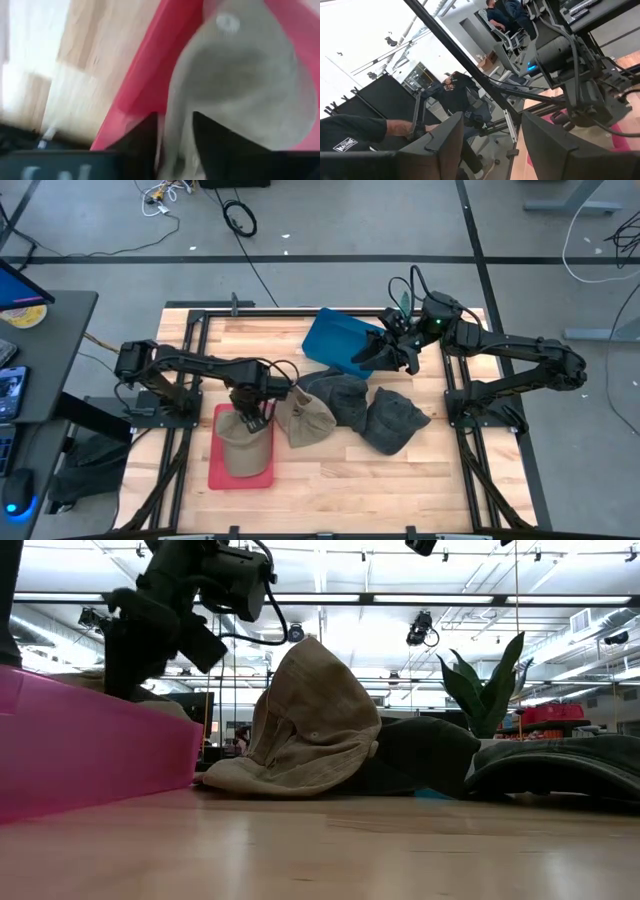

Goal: Pick & Place hat
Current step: Put the left brown cap into the red bin, then put the brown cap into the red bin

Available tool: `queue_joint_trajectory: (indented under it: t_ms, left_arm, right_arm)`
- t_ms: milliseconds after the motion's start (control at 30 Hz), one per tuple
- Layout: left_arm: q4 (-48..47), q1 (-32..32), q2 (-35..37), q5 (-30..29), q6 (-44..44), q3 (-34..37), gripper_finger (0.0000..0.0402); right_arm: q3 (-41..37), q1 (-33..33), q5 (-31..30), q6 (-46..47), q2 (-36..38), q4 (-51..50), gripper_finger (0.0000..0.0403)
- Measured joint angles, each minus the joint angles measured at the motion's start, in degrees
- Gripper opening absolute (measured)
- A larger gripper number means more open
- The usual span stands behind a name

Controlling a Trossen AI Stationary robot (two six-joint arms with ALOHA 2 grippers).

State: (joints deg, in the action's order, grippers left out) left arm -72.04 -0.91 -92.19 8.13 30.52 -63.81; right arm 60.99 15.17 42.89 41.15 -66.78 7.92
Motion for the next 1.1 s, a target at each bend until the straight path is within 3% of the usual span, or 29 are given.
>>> queue_joint_trajectory:
  t_ms: [267,367,467,567,633,733,833,967,1100]
  left_arm:
    - [-0.76,-0.4,4.73,2.92,-0.14,-2.39,0.0306]
    - [-3.37,-0.64,6.63,3.69,0.51,-5.32,0.034]
    - [-5.99,-1.36,8.52,1.96,-0.88,-9.29,0.0347]
    - [-4.35,-2.21,10.36,-6.17,-5.71,-13.87,0.0339]
    - [0.39,-2.64,10.58,-11.27,-13.84,-16.16,0.033]
    - [8.08,-2.79,10.64,-13.92,-32.16,-17.1,0.0321]
    - [14.55,-1.67,10.4,-17.44,-45.15,-17.18,0.0319]
    - [14.79,3.4,9.04,-17.76,-53.66,-17.1,0.0319]
    - [14.84,8.54,6.55,-12.44,-59.93,-16.96,0.0319]
  right_arm:
    - [-0.02,-0.01,0.33,-0.07,0.0,-0.48,0.0206]
    - [-0.02,-0.01,0.88,0.07,0.0,-0.85,0.0206]
    - [-0.02,0.0,3.38,0.6,0.0,-0.81,0.0206]
    - [-0.02,0.01,5.92,1.47,0.31,-0.91,0.0206]
    - [-0.02,-0.01,6.97,1.49,0.98,-1.45,0.0206]
    - [0.0,-0.03,7.65,1.52,1.77,-3.32,0.0206]
    - [-0.07,-0.24,7.53,1.45,2.43,-5.93,0.0206]
    - [-0.04,-1.86,6.28,0.34,3.24,-9.03,0.0206]
    - [-0.04,-4.38,2.58,-1.14,3.49,-10.62,0.0206]
